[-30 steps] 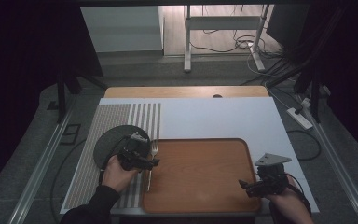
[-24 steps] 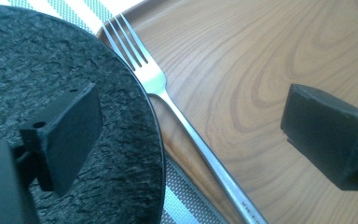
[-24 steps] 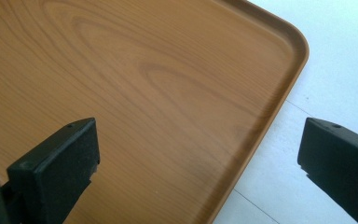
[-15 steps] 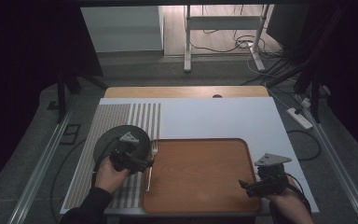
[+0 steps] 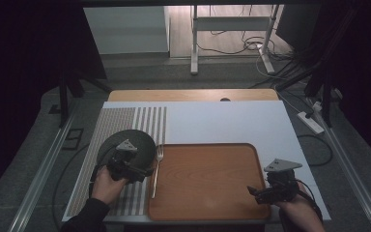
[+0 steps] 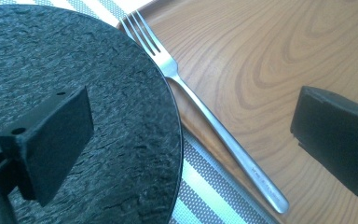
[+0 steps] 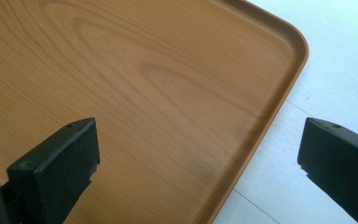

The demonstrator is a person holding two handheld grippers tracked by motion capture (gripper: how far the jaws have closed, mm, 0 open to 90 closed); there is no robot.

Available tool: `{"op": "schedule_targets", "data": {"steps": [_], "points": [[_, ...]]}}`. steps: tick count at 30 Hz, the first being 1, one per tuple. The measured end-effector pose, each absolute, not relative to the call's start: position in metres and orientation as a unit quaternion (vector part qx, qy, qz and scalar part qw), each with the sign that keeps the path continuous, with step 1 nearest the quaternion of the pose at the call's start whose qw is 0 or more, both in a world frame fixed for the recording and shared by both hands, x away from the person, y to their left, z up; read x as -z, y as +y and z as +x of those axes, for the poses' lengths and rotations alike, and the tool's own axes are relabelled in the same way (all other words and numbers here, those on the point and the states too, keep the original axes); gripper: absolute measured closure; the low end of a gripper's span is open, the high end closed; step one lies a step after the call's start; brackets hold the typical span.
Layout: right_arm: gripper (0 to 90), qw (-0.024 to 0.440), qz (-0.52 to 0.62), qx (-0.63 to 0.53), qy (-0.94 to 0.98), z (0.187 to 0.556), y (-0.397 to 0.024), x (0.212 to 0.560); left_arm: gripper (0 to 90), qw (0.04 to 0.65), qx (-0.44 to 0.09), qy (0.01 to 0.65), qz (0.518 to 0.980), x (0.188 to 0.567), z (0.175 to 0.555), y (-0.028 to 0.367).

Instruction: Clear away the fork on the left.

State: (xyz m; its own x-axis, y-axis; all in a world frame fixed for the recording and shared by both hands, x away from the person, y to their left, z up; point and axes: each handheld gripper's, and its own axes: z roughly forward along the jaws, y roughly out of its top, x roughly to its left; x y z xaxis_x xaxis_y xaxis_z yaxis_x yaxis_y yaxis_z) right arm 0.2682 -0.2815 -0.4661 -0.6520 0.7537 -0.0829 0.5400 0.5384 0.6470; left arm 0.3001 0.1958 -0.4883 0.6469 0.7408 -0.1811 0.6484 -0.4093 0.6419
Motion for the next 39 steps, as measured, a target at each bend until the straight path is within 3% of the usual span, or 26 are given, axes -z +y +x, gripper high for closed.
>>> {"op": "schedule_targets", "data": {"steps": [8, 39], "points": [[0.0, 0.179, 0.376, -0.297, 0.859, 0.268, -0.281, 0.466, 0.0, 0.347, -0.084, 0.404, 0.842, 0.489, 0.292, 0.202], [0.0, 0.18, 0.388, -0.31, 0.849, 0.268, -0.284, 0.465, 0.0, 0.371, -0.068, 0.436, 0.817, 0.492, 0.255, 0.239]]}}
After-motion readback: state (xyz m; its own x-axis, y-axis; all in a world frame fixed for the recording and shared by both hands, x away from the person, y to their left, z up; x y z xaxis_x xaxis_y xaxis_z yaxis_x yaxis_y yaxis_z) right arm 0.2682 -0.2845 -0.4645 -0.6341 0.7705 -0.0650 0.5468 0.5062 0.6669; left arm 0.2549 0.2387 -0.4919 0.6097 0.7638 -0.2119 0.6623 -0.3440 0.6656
